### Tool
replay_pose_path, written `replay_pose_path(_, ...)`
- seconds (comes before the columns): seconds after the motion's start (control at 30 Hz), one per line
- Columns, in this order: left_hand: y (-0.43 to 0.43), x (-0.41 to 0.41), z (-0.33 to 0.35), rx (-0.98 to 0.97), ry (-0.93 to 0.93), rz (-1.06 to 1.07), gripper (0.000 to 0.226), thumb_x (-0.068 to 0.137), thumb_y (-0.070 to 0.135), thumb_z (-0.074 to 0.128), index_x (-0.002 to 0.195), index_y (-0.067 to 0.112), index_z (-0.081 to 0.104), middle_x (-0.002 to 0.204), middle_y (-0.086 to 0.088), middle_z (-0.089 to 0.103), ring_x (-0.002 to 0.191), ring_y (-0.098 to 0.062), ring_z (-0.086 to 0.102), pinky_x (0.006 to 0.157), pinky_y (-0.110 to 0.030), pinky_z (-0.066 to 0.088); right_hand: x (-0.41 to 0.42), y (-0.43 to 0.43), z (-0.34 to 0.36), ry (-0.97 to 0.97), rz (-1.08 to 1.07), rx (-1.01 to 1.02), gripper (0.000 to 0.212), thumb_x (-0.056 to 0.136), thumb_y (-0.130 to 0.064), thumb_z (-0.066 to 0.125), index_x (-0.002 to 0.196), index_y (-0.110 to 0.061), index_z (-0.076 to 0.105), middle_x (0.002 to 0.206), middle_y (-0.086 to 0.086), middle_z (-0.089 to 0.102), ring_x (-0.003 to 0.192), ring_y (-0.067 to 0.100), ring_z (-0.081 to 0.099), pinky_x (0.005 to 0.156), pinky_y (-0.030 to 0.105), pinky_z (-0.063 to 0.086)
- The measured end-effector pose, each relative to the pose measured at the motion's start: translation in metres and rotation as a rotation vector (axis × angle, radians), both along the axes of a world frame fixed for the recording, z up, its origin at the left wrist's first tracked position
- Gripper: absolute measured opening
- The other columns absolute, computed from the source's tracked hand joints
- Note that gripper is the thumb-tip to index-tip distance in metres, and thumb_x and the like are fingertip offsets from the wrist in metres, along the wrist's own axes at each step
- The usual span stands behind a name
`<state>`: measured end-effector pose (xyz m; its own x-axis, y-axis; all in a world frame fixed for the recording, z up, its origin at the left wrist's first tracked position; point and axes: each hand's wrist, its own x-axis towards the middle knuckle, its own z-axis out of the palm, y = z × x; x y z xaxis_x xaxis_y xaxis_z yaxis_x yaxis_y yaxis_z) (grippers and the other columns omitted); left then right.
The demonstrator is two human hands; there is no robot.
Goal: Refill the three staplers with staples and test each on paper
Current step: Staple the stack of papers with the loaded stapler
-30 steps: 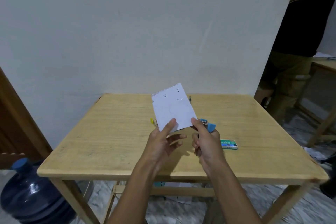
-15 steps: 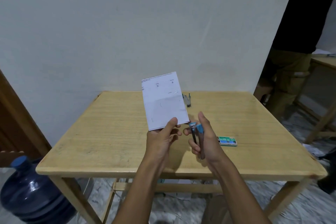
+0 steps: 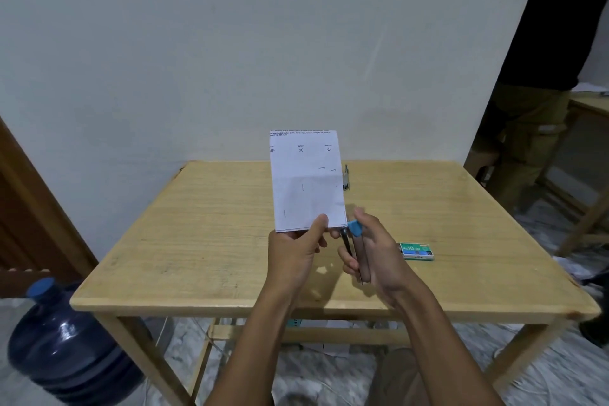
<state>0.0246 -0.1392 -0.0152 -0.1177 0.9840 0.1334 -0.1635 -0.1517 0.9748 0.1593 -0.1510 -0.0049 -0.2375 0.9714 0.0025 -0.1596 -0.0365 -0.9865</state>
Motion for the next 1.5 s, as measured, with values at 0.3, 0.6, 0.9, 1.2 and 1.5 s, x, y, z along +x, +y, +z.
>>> replay_pose_path(0.3,0.0,0.004,-0.004,0.01,0.074,0.041,0.01,0.085,0.015,0.072,0.086,0.005,0.069,0.058,0.0,0.061,0.051,-0.006,0.054,0.051,-0.017,0.046,0.0,0.003,-0.006,0.019,-0.007,-0.041,0.061,0.087,-0.059,0.043,0.112,-0.004,0.056,0.073,0.019,0.041,0.048,0.013,0.035,0.052,0.027,0.034)
replay_pose_path(0.6,0.001,0.004,-0.008,-0.071,-0.049,0.013,0.01,0.078,0.016,0.078,0.074,0.012,0.071,0.058,-0.003,0.059,0.053,-0.018,0.052,0.06,-0.034,0.044,-0.003,0.003,-0.011,0.026,-0.13,-0.064,0.039,0.086,-0.053,0.054,0.092,-0.015,0.055,0.059,0.009,0.052,0.053,0.017,0.047,0.05,0.023,0.04)
replay_pose_path(0.9,-0.001,0.001,-0.005,-0.136,-0.212,-0.097,0.005,0.083,0.009,0.075,0.085,0.012,0.071,0.078,-0.013,0.059,0.058,-0.02,0.049,0.066,-0.037,0.041,-0.002,0.005,-0.016,0.005,-0.222,-0.044,0.03,0.076,-0.055,0.065,0.089,-0.03,0.075,0.064,-0.003,0.058,0.057,0.009,0.052,0.043,0.022,0.033)
replay_pose_path(1.2,0.002,-0.001,-0.01,-0.131,-0.228,-0.124,0.008,0.083,0.009,0.074,0.088,0.012,0.07,0.082,-0.013,0.054,0.057,-0.018,0.047,0.062,-0.035,0.04,-0.001,0.005,-0.014,0.091,-0.201,-0.044,0.022,0.093,-0.033,0.059,0.1,-0.013,0.068,0.062,-0.006,0.069,0.047,0.002,0.059,0.042,0.015,0.044)
replay_pose_path(1.5,0.001,-0.002,-0.012,-0.166,-0.25,-0.115,0.006,0.082,0.009,0.075,0.084,0.011,0.07,0.075,-0.012,0.054,0.056,-0.019,0.046,0.063,-0.035,0.041,-0.001,0.006,-0.012,0.121,-0.217,-0.102,0.04,0.088,-0.06,0.054,0.087,-0.028,0.076,0.058,0.002,0.044,0.044,0.011,0.036,0.048,0.027,0.027)
